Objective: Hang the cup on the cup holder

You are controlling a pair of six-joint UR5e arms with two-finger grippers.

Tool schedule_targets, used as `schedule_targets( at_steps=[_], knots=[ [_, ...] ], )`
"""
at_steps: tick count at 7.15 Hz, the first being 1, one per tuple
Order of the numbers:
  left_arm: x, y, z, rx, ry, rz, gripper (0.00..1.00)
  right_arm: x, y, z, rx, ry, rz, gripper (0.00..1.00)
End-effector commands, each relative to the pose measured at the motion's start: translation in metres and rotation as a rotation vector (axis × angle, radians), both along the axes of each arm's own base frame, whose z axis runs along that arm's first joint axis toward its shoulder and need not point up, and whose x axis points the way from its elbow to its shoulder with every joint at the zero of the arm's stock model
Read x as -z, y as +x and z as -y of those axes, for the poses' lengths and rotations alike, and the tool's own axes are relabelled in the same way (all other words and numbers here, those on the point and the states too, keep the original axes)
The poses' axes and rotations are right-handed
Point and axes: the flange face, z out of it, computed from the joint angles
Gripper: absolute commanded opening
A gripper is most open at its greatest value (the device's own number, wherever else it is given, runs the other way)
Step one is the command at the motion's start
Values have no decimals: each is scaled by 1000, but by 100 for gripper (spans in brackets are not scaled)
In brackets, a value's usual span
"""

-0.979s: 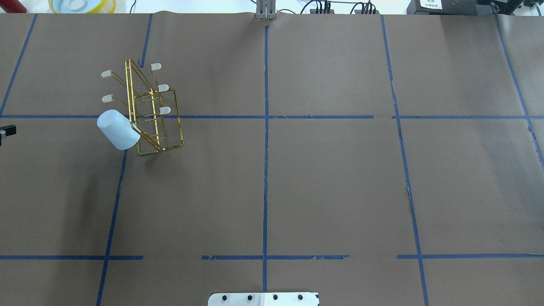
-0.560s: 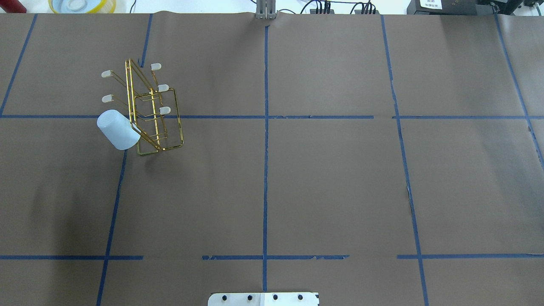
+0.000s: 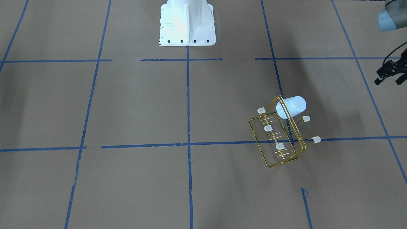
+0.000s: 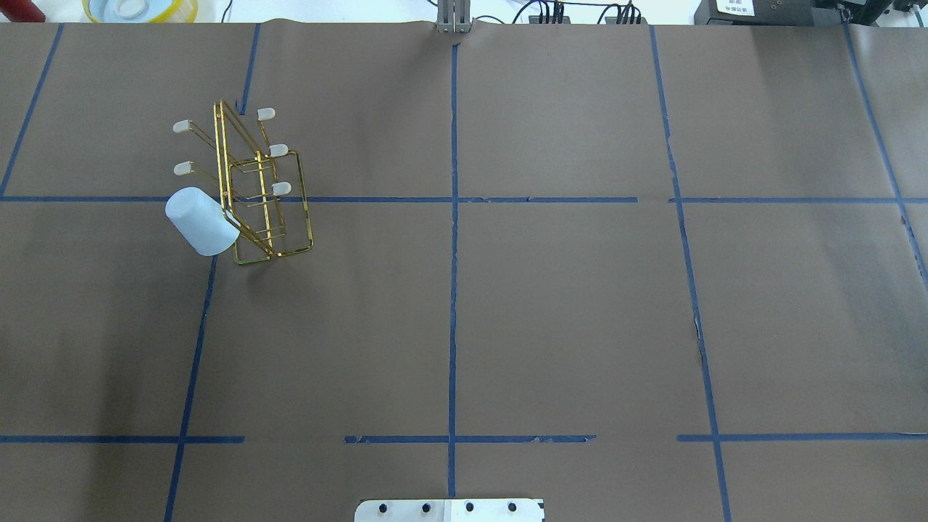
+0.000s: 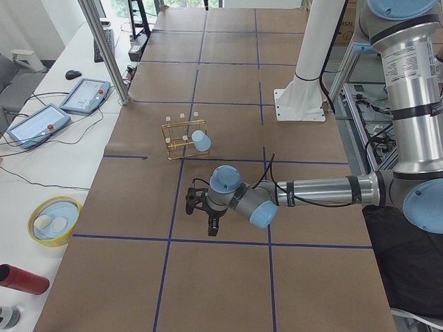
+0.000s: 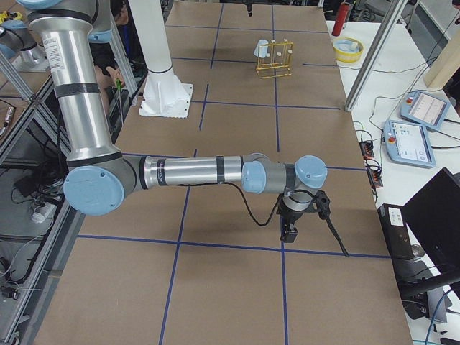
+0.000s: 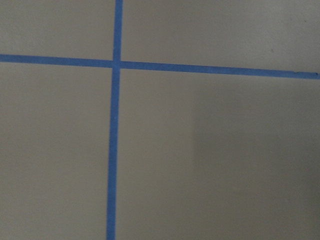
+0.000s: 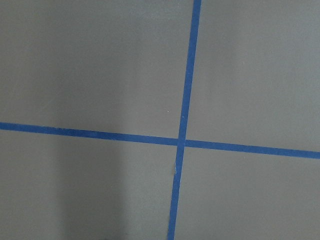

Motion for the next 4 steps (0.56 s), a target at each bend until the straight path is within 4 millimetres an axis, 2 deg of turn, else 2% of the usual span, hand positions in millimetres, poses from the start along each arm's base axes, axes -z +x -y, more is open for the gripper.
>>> schedule_targets(
  at_steps=[1,2,3,4],
  knots=[
    [-13,-50,16,-67,-19,72,100,0,0,0,0,0,0,100],
    [-24,-66,17,-88,-16,86,100,0,0,0,0,0,0,100],
    [-20,-87,45,-82,-58,109,100,0,0,0,0,0,0,100],
    [-21,-89,50,-88,-90,107,100,0,0,0,-1,-1,0,100]
  ],
)
